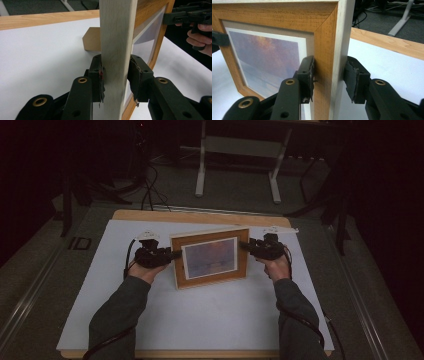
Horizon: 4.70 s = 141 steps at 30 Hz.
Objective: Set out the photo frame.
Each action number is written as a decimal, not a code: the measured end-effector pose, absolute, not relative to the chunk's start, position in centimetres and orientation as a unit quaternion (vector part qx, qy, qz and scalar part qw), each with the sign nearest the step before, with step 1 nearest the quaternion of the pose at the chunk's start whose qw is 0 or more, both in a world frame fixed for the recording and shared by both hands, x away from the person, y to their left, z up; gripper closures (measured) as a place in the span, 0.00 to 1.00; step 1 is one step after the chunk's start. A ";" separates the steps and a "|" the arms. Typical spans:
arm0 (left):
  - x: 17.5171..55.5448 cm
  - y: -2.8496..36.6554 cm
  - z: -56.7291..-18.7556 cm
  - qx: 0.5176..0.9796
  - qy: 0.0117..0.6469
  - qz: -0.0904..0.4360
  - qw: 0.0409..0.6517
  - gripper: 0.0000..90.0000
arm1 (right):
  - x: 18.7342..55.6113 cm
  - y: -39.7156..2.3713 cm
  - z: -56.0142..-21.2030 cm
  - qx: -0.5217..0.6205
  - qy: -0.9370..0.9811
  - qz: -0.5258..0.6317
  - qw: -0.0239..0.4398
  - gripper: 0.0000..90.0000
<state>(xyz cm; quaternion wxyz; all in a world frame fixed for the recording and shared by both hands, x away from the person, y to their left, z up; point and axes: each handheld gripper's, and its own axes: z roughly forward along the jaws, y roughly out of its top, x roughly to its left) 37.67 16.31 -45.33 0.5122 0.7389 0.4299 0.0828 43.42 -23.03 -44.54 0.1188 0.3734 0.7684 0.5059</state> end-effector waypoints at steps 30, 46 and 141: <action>39.7 16.7 -45.8 0.742 0.404 0.056 0.533 0.73 | 41.3 -23.9 -44.7 0.393 0.758 0.506 0.118 0.69; 40.8 17.2 -46.0 0.741 0.396 0.042 0.540 0.71 | 40.3 -23.9 -44.8 0.396 0.754 0.512 0.116 0.70; 33.7 22.7 -48.0 0.718 0.481 0.150 0.479 0.60 | 36.4 -28.9 -47.7 0.424 0.763 0.470 0.131 0.83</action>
